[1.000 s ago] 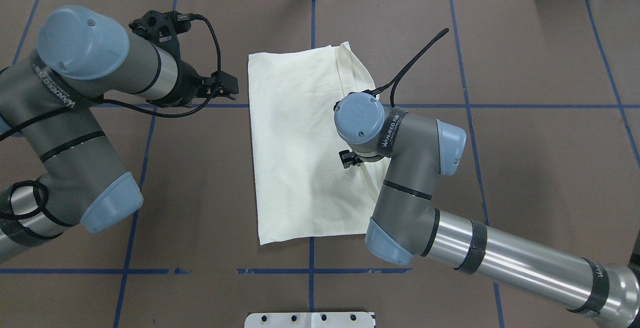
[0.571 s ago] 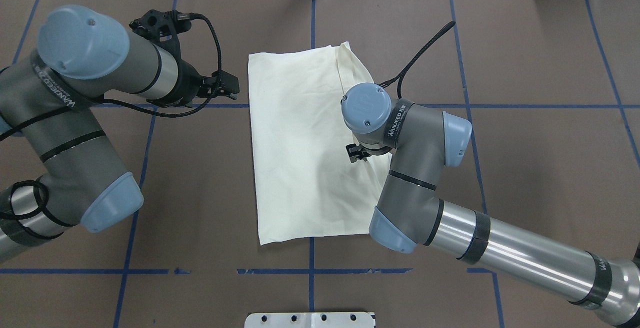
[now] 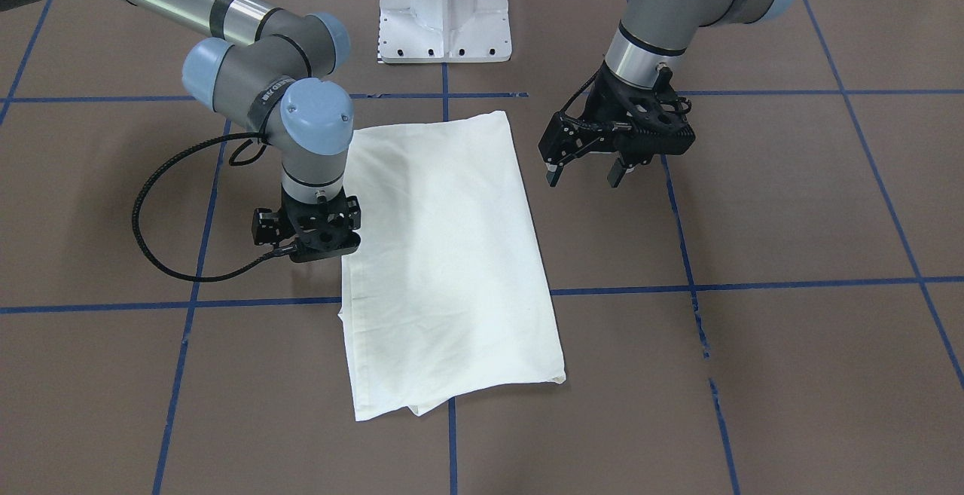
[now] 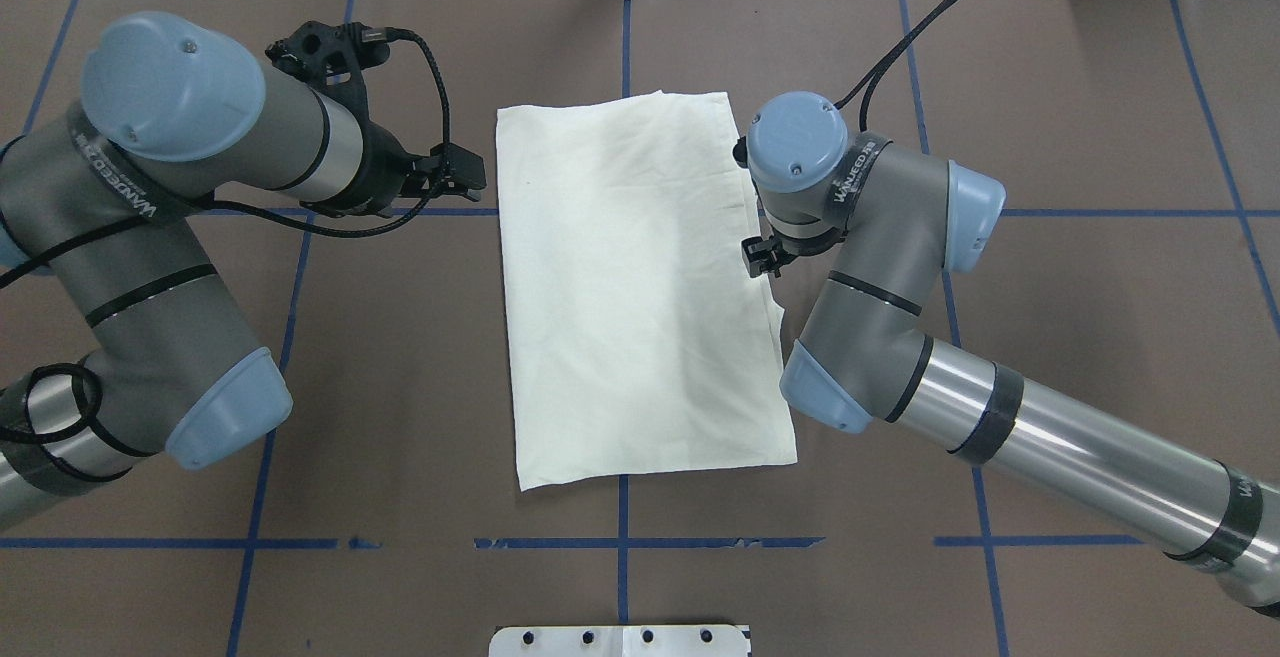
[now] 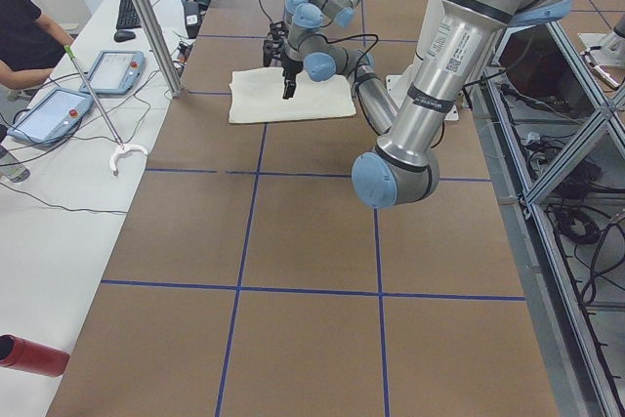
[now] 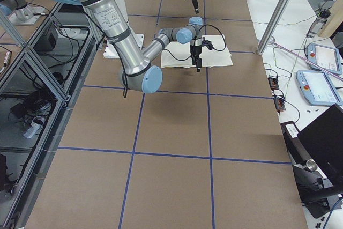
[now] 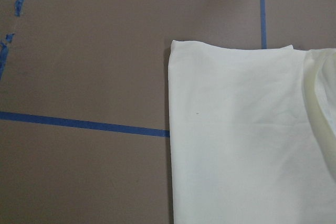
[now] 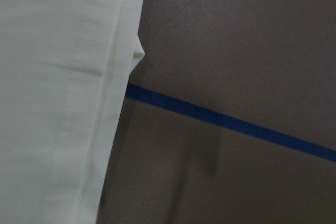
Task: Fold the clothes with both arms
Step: 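Lift the right gripper to the far corner while the left moves near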
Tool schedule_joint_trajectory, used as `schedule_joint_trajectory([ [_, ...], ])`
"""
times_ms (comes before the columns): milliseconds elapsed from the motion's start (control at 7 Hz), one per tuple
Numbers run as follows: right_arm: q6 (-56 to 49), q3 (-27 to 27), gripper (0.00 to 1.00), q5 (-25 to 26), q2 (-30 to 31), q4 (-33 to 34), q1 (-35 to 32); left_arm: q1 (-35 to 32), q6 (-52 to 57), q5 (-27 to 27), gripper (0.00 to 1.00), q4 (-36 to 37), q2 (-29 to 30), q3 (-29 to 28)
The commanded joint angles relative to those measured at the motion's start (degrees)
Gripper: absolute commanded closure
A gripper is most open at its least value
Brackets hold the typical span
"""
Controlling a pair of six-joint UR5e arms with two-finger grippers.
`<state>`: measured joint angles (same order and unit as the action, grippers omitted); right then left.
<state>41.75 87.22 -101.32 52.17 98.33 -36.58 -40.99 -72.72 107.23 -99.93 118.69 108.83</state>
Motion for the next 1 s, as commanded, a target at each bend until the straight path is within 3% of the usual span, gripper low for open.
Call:
schedule_joint_trajectory([
  [0, -0.5, 0.1, 0.00, -1.9, -1.8, -0.5, -1.8, 0.0, 0.1, 0.0, 0.00, 0.0, 0.0, 0.1],
  [143, -0.4, 0.7, 0.00, -2.5, -3.3, -0.6, -2.1, 0.1, -0.1, 0.2, 0.00, 0.0, 0.0, 0.1],
  [286, 0.0, 4.8, 0.00, -6.3, -2.8, -0.3, -2.5, 1.8, -4.4, 1.7, 0.00, -1.2, -0.6, 0.0],
  [429, 4.0, 9.4, 0.00, -10.9, -1.1, 0.8, -3.4, 5.5, -12.5, 2.3, 0.00, -6.6, -2.0, -0.2],
  [571, 7.7, 11.5, 0.00, -12.9, 0.5, 0.3, -4.1, 11.1, -20.2, 2.0, 0.00, -7.3, -2.8, -0.1],
  [857, 13.4, 15.0, 0.00, -14.1, 2.9, 0.1, -3.9, 19.0, -38.2, -3.9, 0.01, -6.6, -2.7, 0.1],
])
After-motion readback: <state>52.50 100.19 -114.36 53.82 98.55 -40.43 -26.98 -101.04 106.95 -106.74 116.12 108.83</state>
